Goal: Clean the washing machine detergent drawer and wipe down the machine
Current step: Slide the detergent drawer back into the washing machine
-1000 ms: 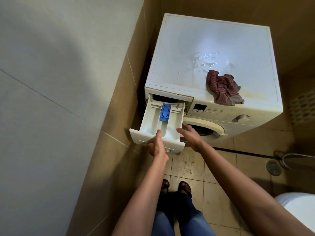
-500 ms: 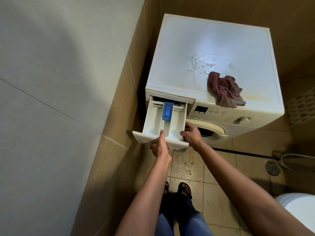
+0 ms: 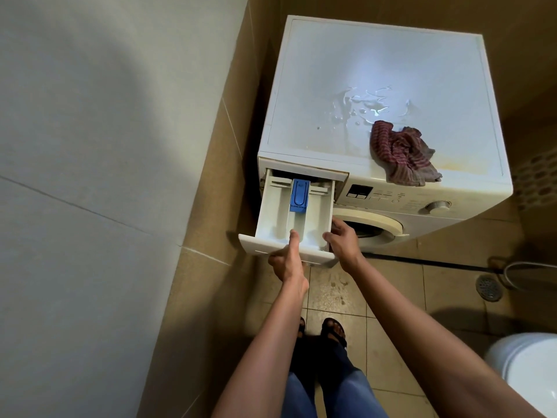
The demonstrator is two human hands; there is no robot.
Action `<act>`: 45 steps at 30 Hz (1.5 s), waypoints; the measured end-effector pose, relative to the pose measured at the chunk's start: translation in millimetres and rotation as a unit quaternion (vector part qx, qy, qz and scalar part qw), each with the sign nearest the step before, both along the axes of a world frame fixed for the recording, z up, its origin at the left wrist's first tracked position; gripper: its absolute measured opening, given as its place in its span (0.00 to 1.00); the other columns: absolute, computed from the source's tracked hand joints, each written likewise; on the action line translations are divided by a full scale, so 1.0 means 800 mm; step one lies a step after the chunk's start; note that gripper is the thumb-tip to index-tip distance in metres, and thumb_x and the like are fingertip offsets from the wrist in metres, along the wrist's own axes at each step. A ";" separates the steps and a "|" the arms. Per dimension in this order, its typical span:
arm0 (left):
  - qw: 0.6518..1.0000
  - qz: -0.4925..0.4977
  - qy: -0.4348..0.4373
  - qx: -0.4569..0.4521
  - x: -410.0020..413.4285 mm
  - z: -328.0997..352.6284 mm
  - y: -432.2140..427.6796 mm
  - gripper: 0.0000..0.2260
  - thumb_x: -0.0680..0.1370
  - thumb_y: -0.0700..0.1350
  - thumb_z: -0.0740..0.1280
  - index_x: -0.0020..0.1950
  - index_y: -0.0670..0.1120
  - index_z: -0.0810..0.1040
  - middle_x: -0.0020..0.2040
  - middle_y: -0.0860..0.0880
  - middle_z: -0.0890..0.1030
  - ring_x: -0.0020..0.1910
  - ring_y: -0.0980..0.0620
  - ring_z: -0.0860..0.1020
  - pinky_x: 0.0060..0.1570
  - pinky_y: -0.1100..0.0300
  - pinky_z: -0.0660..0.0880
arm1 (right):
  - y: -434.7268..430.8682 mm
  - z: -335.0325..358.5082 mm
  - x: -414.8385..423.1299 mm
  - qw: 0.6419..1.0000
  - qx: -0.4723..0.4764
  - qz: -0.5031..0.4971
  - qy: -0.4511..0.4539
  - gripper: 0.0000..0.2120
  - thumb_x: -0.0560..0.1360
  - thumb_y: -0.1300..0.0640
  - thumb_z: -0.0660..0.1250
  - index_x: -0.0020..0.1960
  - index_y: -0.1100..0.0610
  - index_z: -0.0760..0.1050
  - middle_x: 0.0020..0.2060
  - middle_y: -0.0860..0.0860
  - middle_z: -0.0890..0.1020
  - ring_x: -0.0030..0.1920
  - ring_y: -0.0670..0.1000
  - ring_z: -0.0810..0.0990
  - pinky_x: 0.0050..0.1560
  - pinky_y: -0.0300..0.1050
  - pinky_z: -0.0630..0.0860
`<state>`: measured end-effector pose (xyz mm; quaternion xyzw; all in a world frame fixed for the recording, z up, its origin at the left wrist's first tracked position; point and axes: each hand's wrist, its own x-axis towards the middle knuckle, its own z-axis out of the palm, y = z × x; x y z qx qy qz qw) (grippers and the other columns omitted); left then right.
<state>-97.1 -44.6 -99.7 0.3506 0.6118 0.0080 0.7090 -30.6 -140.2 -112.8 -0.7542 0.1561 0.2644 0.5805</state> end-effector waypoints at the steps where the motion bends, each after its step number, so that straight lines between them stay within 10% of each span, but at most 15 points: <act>1: 1.000 0.000 -0.002 0.000 -0.001 0.000 0.000 0.30 0.70 0.56 0.75 0.63 0.47 0.65 0.55 0.44 0.76 0.50 0.48 0.78 0.55 0.48 0.79 | 0.001 0.001 -0.001 1.000 0.000 -0.007 0.000 0.25 0.72 0.71 0.62 0.68 0.56 0.72 0.58 0.55 0.81 0.55 0.56 0.80 0.54 0.57 0.79; 20: 0.999 -0.025 -0.015 0.013 0.000 -0.006 0.002 0.26 0.70 0.57 0.75 0.58 0.49 0.66 0.52 0.47 0.77 0.50 0.48 0.78 0.56 0.47 0.78 | -0.003 -0.001 -0.005 0.999 0.025 -0.038 0.004 0.25 0.73 0.73 0.61 0.67 0.58 0.73 0.56 0.54 0.82 0.52 0.55 0.82 0.53 0.57 0.79; 28: 1.000 -0.006 -0.017 0.012 -0.003 -0.005 0.006 0.23 0.72 0.55 0.74 0.58 0.47 0.68 0.53 0.45 0.77 0.51 0.47 0.78 0.55 0.47 0.79 | 0.006 0.009 -0.003 1.000 -0.018 0.003 -0.023 0.21 0.74 0.72 0.61 0.64 0.59 0.75 0.51 0.54 0.82 0.41 0.47 0.79 0.35 0.36 0.73; 45: 0.999 -0.030 -0.025 0.028 0.011 -0.013 0.006 0.33 0.67 0.60 0.75 0.63 0.44 0.69 0.55 0.45 0.79 0.51 0.47 0.79 0.55 0.48 0.79 | 0.010 0.012 0.012 1.000 -0.022 -0.001 -0.010 0.23 0.75 0.71 0.61 0.68 0.60 0.71 0.53 0.50 0.78 0.44 0.50 0.77 0.31 0.32 0.71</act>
